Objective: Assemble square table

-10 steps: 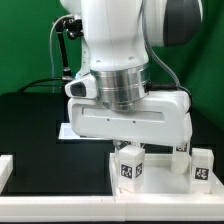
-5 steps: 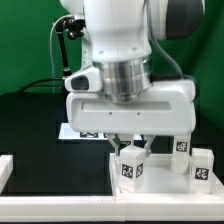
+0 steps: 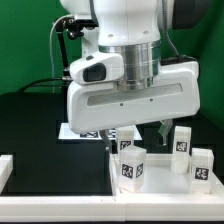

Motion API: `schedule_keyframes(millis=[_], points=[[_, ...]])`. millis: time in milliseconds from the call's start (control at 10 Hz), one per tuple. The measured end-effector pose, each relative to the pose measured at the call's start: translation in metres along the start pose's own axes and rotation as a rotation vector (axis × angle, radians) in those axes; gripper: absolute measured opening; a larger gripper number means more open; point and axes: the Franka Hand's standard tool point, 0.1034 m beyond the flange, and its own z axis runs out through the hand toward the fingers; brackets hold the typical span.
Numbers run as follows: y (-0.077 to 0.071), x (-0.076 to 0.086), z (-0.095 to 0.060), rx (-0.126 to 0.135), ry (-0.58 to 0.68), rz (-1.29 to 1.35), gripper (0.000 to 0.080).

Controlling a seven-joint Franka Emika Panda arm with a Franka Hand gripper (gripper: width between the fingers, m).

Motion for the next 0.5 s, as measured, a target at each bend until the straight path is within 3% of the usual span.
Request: schedule_keyframes(millis=[100,200,500], points=[[0.008,0.006,0.006,-0.038,0.037,-0.207,0.0644],[0.014,0.008,0.009,-0.059,0.046,-0.413,0.0649],[0.022,0.006,0.014,-0.07,0.04,-0.599,0.0649]])
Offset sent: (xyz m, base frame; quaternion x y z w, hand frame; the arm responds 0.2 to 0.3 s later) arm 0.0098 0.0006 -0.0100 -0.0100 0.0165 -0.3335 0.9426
